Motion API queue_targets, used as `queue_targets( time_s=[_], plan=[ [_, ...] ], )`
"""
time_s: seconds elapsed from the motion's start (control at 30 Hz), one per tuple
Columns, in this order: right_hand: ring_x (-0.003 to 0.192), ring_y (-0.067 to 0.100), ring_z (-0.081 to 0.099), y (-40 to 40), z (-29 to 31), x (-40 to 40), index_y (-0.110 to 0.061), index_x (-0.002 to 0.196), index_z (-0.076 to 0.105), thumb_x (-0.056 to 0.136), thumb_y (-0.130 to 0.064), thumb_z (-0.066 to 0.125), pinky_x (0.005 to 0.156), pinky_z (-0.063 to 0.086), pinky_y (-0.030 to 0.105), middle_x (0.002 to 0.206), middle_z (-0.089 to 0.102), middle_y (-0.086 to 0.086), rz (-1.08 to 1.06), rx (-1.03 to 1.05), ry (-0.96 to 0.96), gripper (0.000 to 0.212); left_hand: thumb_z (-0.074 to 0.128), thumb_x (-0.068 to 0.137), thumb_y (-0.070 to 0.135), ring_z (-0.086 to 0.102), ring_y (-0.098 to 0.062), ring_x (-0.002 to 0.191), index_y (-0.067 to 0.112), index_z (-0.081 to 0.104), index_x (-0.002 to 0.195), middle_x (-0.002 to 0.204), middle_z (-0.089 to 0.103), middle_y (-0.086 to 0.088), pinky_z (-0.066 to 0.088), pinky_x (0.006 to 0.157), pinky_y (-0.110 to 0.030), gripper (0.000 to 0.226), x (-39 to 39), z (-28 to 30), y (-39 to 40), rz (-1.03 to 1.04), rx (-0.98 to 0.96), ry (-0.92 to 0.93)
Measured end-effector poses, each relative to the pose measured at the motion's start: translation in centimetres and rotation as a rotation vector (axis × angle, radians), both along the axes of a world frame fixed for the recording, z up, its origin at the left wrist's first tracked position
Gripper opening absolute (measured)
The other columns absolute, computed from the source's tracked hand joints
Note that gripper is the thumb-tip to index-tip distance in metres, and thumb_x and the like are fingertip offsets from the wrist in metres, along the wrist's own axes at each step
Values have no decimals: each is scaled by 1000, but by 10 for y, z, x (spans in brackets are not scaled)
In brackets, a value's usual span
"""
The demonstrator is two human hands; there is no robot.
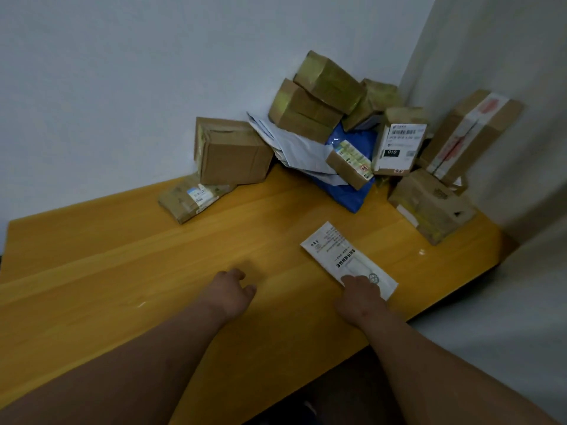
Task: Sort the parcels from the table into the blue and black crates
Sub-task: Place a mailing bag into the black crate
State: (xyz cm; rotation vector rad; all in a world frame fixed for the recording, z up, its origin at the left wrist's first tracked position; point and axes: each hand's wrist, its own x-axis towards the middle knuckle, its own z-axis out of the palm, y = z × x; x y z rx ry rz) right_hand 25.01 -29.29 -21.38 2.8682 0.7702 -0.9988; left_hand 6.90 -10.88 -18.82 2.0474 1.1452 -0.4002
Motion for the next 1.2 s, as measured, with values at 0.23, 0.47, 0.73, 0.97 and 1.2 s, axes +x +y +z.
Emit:
queue_targets(
  time_s=[0.23,0.47,0.73,0.97,1.2],
  plan=[
    [148,37,1,-7,-16,47,-25,154,3,94,-32,51,118,16,54,162,-7,15,171,-153,-41,77,48,99,42,52,-31,121,15,41,144,150,34,-12,46,97,-40,53,42,-11,-18,110,-29,27],
    [130,36,33,-13,-32,80,-26,145,20,84,-39,65,108,33,48,147,25,14,303,-129,-112,76,51,98,40,51,-29,123,14,47,139,146,40,-12,45,97,-34,49,70,-20,-51,219,-34,47],
    [109,31,59,4,-13,109,-18,128,51,93,-21,52,80,51,35,125,57,10,153,164,40,34,52,98,36,54,-30,119,14,47,139,145,42,-12,47,97,-38,47,86,-8,-69,359,-80,-24],
    [92,37,69,16,23,110,-3,106,63,86,18,45,81,57,49,114,67,26,-366,536,981,35,58,94,40,50,-26,121,17,48,135,135,53,-6,44,98,-41,48,98,10,-70,718,-329,-329],
    [92,31,72,16,42,95,-4,112,62,93,14,39,80,56,46,104,73,17,-290,451,1308,35,63,92,11,71,-24,87,9,62,111,93,76,-5,54,66,-34,20,93,28,-68,1006,-677,-637]
  ],
)
